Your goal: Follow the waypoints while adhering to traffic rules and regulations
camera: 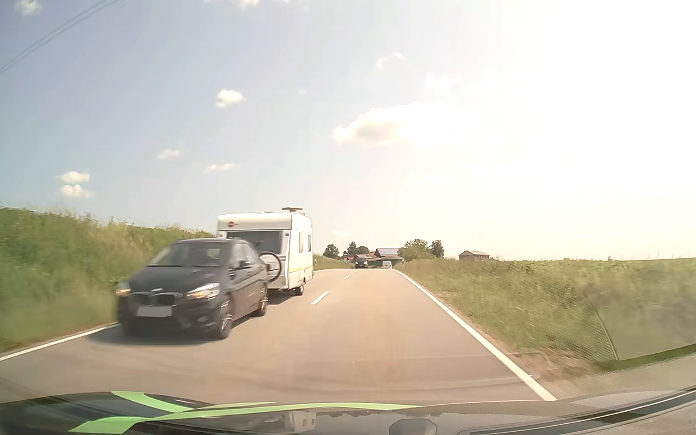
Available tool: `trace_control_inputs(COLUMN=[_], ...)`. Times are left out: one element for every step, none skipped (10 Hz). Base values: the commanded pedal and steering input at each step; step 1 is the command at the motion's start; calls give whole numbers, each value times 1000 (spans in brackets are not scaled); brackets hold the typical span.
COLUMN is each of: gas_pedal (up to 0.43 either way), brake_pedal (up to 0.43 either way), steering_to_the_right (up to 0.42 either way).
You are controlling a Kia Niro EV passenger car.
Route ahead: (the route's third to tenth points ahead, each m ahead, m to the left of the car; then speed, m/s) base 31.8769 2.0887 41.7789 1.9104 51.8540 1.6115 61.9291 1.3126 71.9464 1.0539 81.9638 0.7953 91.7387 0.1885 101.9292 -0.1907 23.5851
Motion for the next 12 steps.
trace_control_inputs(gas_pedal=[248, 209, 197, 197, 197, 209, 209, 209, 220, 228, 240, 248], brake_pedal=[0, 0, 0, 0, 0, 0, 0, 0, 0, 0, 0, 0], steering_to_the_right=[-4, -4, -2, -1, -1, -1, -1, -1, -1, -1, -1, -1])
